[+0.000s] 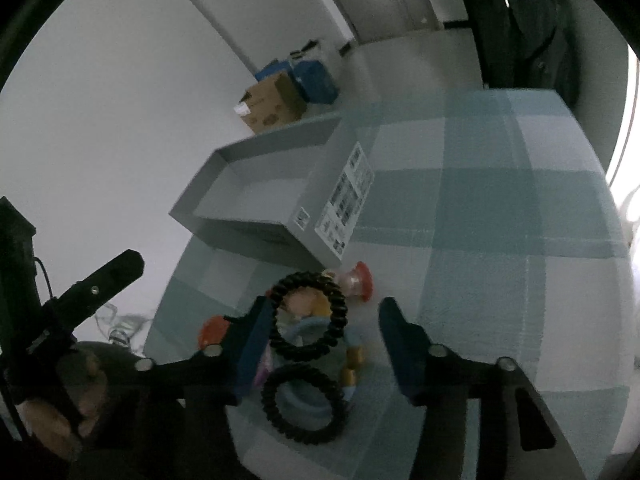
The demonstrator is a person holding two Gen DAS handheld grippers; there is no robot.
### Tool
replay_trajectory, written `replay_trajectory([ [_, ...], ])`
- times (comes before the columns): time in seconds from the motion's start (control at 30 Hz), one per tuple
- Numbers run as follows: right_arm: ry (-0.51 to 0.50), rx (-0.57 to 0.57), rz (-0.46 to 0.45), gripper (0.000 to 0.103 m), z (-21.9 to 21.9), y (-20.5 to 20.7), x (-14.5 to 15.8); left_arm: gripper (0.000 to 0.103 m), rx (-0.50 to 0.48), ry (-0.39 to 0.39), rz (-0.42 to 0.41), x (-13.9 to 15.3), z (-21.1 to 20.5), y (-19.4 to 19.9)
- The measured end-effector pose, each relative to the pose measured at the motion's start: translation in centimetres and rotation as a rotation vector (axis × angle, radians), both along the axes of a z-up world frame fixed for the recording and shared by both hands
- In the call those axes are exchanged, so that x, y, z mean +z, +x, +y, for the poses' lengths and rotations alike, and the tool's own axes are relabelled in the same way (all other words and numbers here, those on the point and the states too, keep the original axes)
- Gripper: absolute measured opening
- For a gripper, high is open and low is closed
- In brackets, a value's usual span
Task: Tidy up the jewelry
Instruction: 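Grasp the black beaded bracelet with the right tool and lift it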
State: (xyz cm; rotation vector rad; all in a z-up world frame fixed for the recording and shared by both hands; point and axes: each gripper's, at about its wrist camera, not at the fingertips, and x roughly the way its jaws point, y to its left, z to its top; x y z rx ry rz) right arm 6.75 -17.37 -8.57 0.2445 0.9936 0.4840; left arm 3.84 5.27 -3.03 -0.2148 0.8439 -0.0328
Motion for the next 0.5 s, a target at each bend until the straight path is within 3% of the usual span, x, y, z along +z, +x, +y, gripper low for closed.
replay_trajectory([
  [0.2, 0.011, -0.004, 0.024, 0.014, -0.1, 0.6, -0.5, 0.101, 0.006, 0.033, 0.036, -0.7, 0.9, 0.2],
  [0.27, 0.019, -0.009, 0.019, 0.009, -0.3, 0.6, -0.3, 0.101, 0.013, 0.027, 0.049, -1.0, 1.3, 0.1],
  [0.5, 0.075, -0.020, -0.017, 0.009, -1.1, 0.2, 0.8, 0.101, 0.010, 0.019, 0.076, -1.1, 1.5, 0.2],
])
